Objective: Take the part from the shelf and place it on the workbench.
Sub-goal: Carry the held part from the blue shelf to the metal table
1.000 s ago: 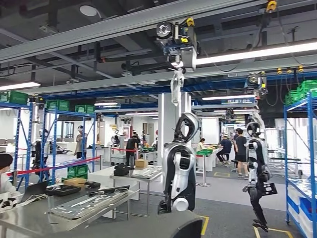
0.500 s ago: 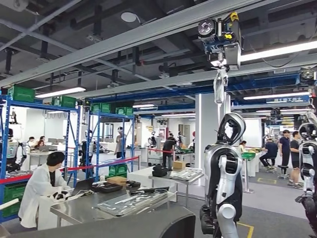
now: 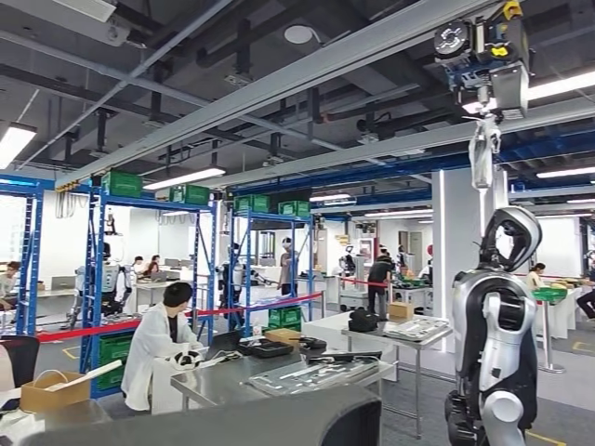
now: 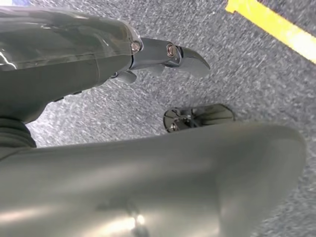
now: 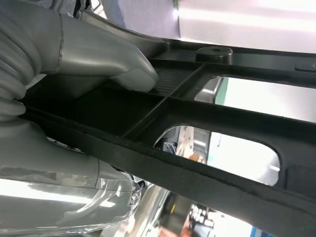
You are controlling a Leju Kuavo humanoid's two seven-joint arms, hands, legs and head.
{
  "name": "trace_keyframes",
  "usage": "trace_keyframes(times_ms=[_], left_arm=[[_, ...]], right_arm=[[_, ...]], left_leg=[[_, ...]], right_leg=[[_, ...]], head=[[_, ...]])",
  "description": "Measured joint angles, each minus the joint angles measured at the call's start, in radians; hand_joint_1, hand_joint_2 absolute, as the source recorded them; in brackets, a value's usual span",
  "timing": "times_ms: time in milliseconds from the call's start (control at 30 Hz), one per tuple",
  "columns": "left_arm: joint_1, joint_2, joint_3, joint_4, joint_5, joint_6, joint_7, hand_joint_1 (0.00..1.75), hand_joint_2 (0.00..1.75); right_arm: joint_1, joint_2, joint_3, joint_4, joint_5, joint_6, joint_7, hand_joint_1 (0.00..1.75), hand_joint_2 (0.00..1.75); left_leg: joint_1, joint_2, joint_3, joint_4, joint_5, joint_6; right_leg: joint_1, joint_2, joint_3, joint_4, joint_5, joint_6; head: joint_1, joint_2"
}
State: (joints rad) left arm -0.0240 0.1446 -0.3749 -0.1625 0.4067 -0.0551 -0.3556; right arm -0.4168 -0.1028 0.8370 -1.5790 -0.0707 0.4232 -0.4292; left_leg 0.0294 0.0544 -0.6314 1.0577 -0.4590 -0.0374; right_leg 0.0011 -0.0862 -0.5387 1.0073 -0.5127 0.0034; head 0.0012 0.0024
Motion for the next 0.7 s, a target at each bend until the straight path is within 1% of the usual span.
trace_keyframes(times_ms=[33,67,100,133,167,200,233,267,300,333,367,400,433,467,500,533,567,600,633,667,700], left_arm=[[-0.001,-0.001,0.0,0.0,0.0,0.0,0.0,0.0,0.0],[0.0,-0.002,-0.001,0.0,0.0,0.0,0.0,0.0,0.0],[0.001,-0.002,-0.001,0.0,0.0,0.0,0.0,0.0,0.0],[0.003,-0.002,-0.001,0.0,0.0,0.0,0.0,0.0,0.0],[0.004,-0.002,-0.001,0.0,0.0,0.0,0.001,0.0,0.0],[0.004,-0.002,-0.001,0.0,0.0,0.001,0.001,0.0,0.0],[0.003,-0.002,-0.001,0.0,0.0,0.001,0.001,0.0,0.0],[0.001,-0.002,-0.002,0.0,0.0,0.001,0.001,0.0,0.0],[0.0,-0.002,-0.003,0.0,0.0,0.001,0.001,0.0,0.0],[0.0,-0.002,-0.004,0.0,0.0,0.001,0.001,0.0,0.0],[0.001,-0.002,-0.006,0.0,0.0,0.001,0.001,0.0,0.0],[0.001,-0.002,-0.007,0.0,0.0,0.001,0.001,0.0,0.0],[0.002,-0.002,-0.008,0.0,0.0,0.001,0.001,0.0,0.0],[0.002,-0.004,-0.008,0.0,0.0,0.0,0.001,0.0,0.0],[0.001,-0.006,-0.009,0.0,0.0,0.0,0.001,0.0,0.0],[0.0,-0.007,-0.009,0.0,0.001,0.0,0.001,0.0,0.0],[0.001,-0.009,-0.009,0.0,0.001,0.0,0.001,0.0,0.0],[0.003,-0.008,-0.009,0.0,0.002,0.0,0.001,0.0,0.0],[0.006,-0.008,-0.009,0.0,0.003,0.0,0.001,0.0,0.0],[0.008,-0.008,-0.009,0.001,0.004,0.001,0.001,0.0,0.0],[0.009,-0.008,-0.009,0.001,0.005,0.001,0.001,0.0,0.0]], right_arm=[[-0.001,0.0,0.0,0.0,0.0,0.001,0.0,1.75,1.75],[-0.001,0.0,0.0,0.0,-0.001,0.002,0.001,1.75,1.75],[-0.001,0.0,0.0,0.0,-0.001,0.003,0.001,1.75,1.75],[-0.002,0.0,0.0,0.0,-0.001,0.004,0.002,1.75,1.75],[-0.002,0.0,-0.001,0.0,-0.002,0.005,0.002,1.75,1.75],[-0.002,0.0,-0.001,0.0,-0.002,0.005,0.002,1.75,1.75],[-0.002,-0.001,-0.001,0.0,-0.002,0.005,0.002,1.75,1.75],[-0.001,-0.003,-0.002,0.0,-0.002,0.005,0.002,1.75,1.75],[0.0,-0.004,-0.002,0.001,-0.002,0.005,0.002,1.75,1.75],[0.001,-0.005,-0.002,0.001,-0.002,0.005,0.002,1.75,1.75],[0.002,-0.006,-0.002,0.001,-0.003,0.005,0.002,1.75,1.75],[0.002,-0.006,-0.002,0.001,-0.003,0.005,0.002,1.75,1.75],[0.001,-0.006,-0.002,0.001,-0.003,0.005,0.002,1.75,1.75],[-0.001,-0.006,-0.002,0.0,-0.003,0.005,0.002,1.75,1.75],[-0.002,-0.007,-0.003,0.0,-0.004,0.006,0.002,1.75,1.75],[-0.004,-0.007,-0.005,-0.001,-0.004,0.006,0.002,1.75,1.75],[-0.005,-0.007,-0.006,-0.001,-0.005,0.006,0.003,1.75,1.75],[-0.006,-0.007,-0.006,-0.001,-0.005,0.006,0.003,1.75,1.75],[-0.008,-0.006,-0.007,-0.002,-0.005,0.006,0.003,1.75,1.75],[-0.009,-0.004,-0.008,-0.002,-0.006,0.006,0.003,1.75,1.75],[-0.011,-0.002,-0.008,-0.003,-0.006,0.006,0.003,1.75,1.75]], left_leg=[[-0.004,0.006,0.006,-0.016,0.0,0.008],[-0.008,-0.001,0.004,-0.016,0.0,0.019],[-0.011,-0.012,0.003,-0.016,0.0,0.027],[-0.012,-0.021,0.003,-0.018,0.001,0.034],[-0.012,-0.031,0.004,-0.019,0.003,0.041],[-0.012,-0.04,0.004,-0.02,0.004,0.047],[-0.013,-0.05,0.004,-0.02,0.005,0.053],[-0.015,-0.061,0.003,-0.02,0.006,0.057],[-0.018,-0.074,0.003,-0.02,0.006,0.06],[-0.022,-0.087,0.003,-0.02,0.007,0.062],[-0.025,-0.101,0.004,-0.02,0.008,0.064],[-0.028,-0.116,0.005,-0.019,0.008,0.064],[-0.029,-0.13,0.007,-0.019,0.008,0.065],[-0.03,-0.143,0.008,-0.019,0.009,0.065],[-0.029,-0.155,0.007,-0.019,0.01,0.063],[-0.026,-0.166,0.004,-0.018,0.012,0.061],[-0.023,-0.177,0.0,-0.019,0.016,0.056],[-0.021,-0.188,-0.003,-0.022,0.019,0.05],[-0.02,-0.191,-0.006,-0.023,0.02,0.046],[-0.023,-0.176,-0.01,-0.016,0.013,0.042],[-0.025,-0.152,-0.022,0.008,-0.006,0.038]], right_leg=[[0.002,-0.008,0.001,0.002,-0.003,0.006],[0.003,-0.015,0.002,0.002,-0.004,0.01],[0.001,-0.023,0.004,0.001,-0.005,0.015],[-0.003,-0.019,0.006,0.003,-0.011,0.019],[-0.007,-0.002,0.001,0.019,-0.026,0.022],[-0.009,0.022,-0.014,0.056,-0.052,0.024],[-0.01,0.051,-0.04,0.115,-0.085,0.024],[-0.01,0.069,-0.074,0.188,-0.117,0.022],[-0.009,0.077,-0.107,0.254,-0.139,0.019],[-0.008,0.081,-0.129,0.293,-0.144,0.015],[-0.005,0.084,-0.134,0.294,-0.128,0.01],[-0.002,0.091,-0.12,0.254,-0.095,0.002],[0.003,0.105,-0.092,0.187,-0.053,-0.006],[0.006,0.13,-0.064,0.119,-0.018,-0.016],[0.008,0.151,-0.041,0.065,0.006,-0.022],[0.01,0.165,-0.028,0.033,0.015,-0.026],[0.011,0.168,-0.024,0.021,0.014,-0.028],[0.012,0.159,-0.021,0.014,0.014,-0.028],[0.01,0.145,-0.017,0.004,0.018,-0.027],[0.007,0.133,-0.012,-0.007,0.023,-0.027],[0.004,0.12,-0.008,-0.018,0.028,-0.027]], head=[[0.0,0.0],[0.0,0.0],[0.0,0.0],[-0.001,0.0],[-0.001,0.0],[-0.001,0.0],[-0.001,0.0],[-0.001,0.0],[-0.001,0.0],[-0.001,0.0],[-0.001,0.0],[-0.001,0.0],[0.0,0.0],[0.0,0.0],[0.0,0.0],[0.0,0.0],[0.0,0.0],[0.0,0.0],[0.0,0.0],[0.0,0.0],[0.0,0.0]])
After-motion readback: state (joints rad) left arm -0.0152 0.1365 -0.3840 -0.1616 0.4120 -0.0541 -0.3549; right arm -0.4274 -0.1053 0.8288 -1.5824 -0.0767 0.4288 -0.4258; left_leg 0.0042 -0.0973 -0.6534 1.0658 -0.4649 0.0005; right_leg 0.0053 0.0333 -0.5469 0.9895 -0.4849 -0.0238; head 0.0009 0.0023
